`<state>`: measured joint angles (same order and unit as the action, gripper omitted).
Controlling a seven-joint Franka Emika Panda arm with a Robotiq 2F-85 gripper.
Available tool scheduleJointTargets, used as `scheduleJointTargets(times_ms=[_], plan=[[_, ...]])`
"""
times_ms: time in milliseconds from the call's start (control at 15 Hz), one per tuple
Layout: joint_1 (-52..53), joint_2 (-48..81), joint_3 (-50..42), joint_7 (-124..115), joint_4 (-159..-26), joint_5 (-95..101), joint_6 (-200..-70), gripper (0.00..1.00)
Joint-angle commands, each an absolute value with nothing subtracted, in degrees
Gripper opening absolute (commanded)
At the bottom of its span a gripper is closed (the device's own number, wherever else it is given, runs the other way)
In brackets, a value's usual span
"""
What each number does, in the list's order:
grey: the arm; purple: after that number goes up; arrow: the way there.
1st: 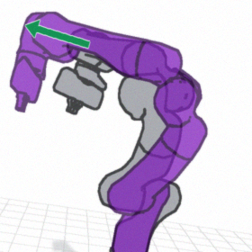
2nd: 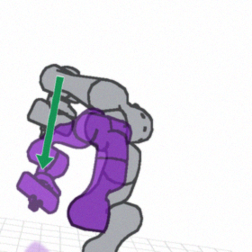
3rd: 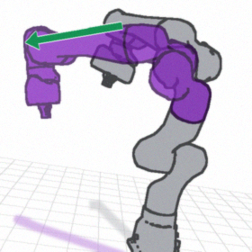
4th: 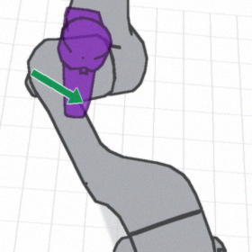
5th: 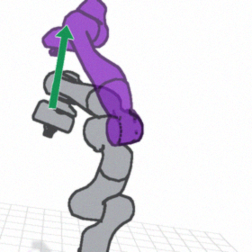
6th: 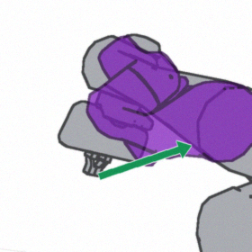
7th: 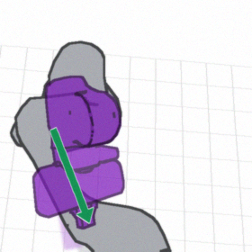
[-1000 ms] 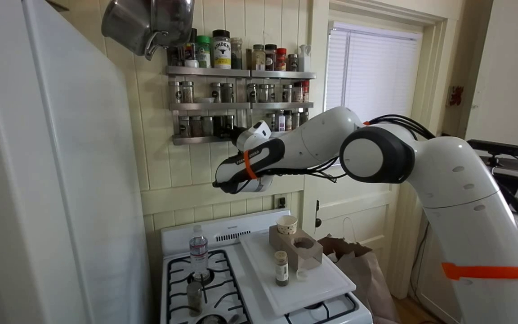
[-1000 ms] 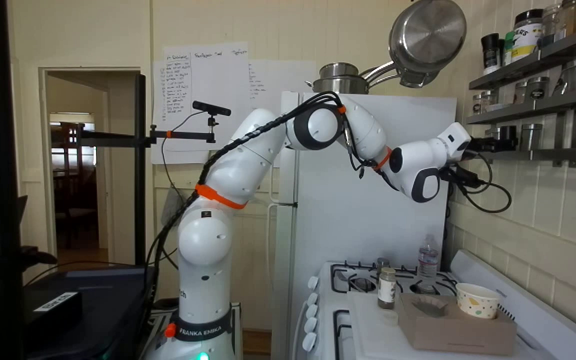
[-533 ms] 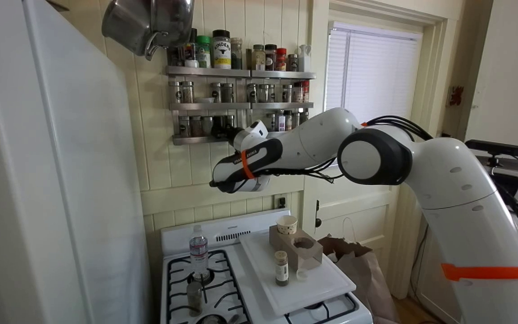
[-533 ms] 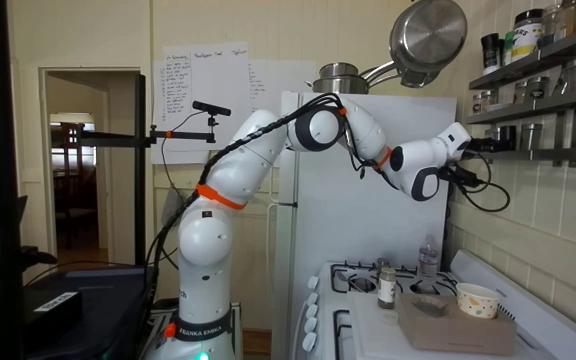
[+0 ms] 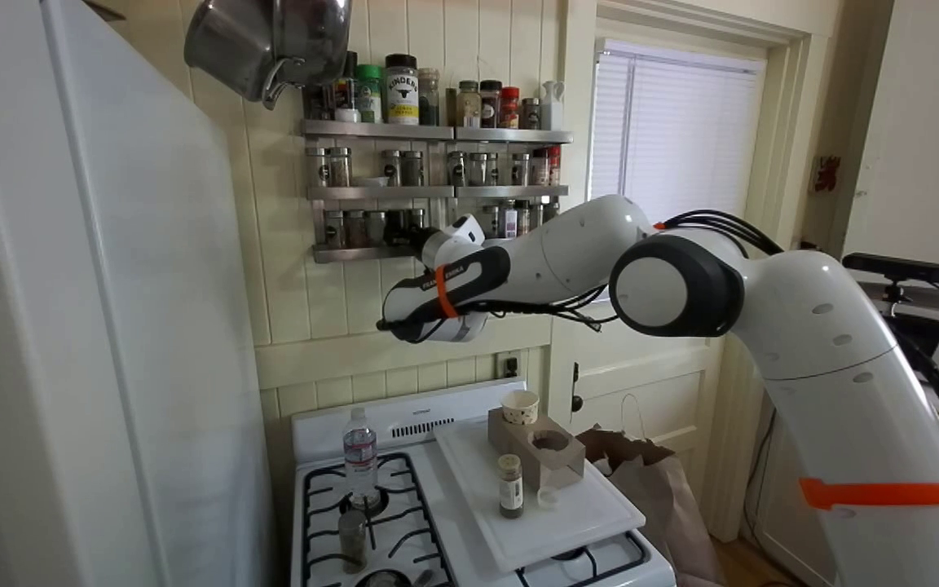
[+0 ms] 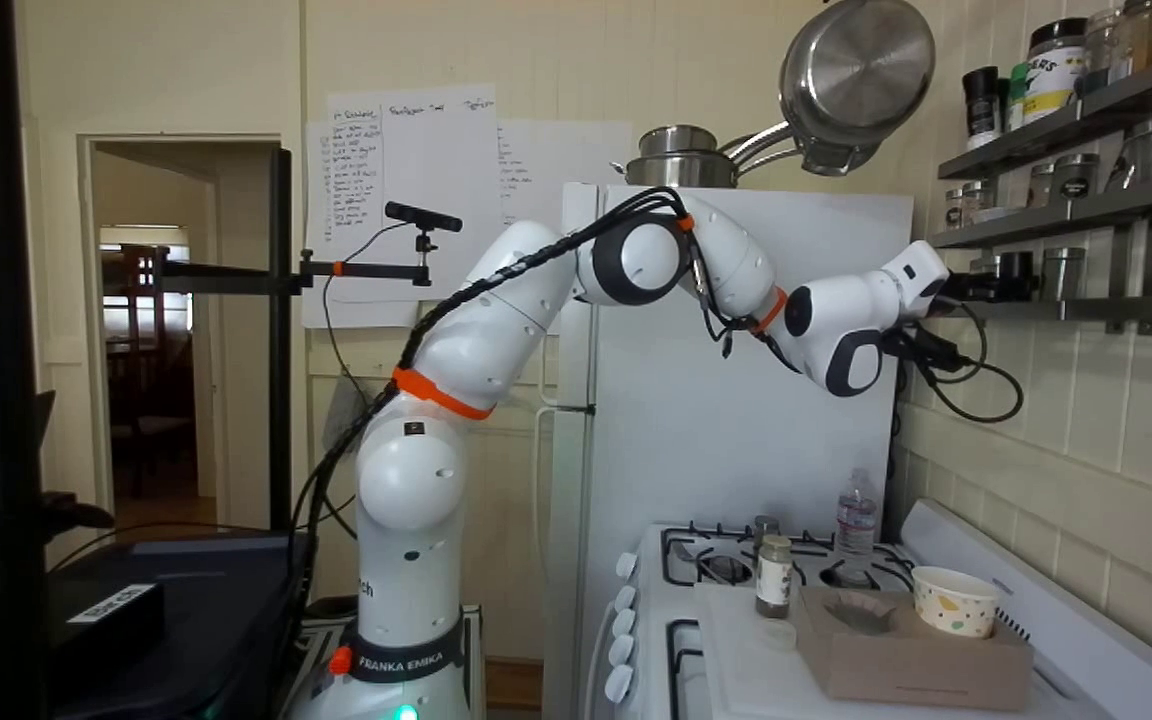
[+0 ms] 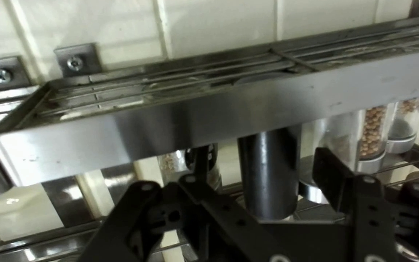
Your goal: Remove the black container from the bottom left rack and put it on the white tray
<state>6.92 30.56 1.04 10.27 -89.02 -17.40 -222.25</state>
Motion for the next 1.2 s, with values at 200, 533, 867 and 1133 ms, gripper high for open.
scheduleJointTargets(times_ms=[200,533,867,1133], plan=[[8.1,32.3,0.5,12.0,-85.7,-20.0,-219.9,0.72],[8.1,33.0,0.4,12.0,-84.2,-20.5,-218.4,0.65],[8.1,33.4,0.5,12.1,-83.6,-20.8,-218.4,0.23],[8.2,33.1,0.6,12.2,-84.7,-20.4,-219.0,0.19]])
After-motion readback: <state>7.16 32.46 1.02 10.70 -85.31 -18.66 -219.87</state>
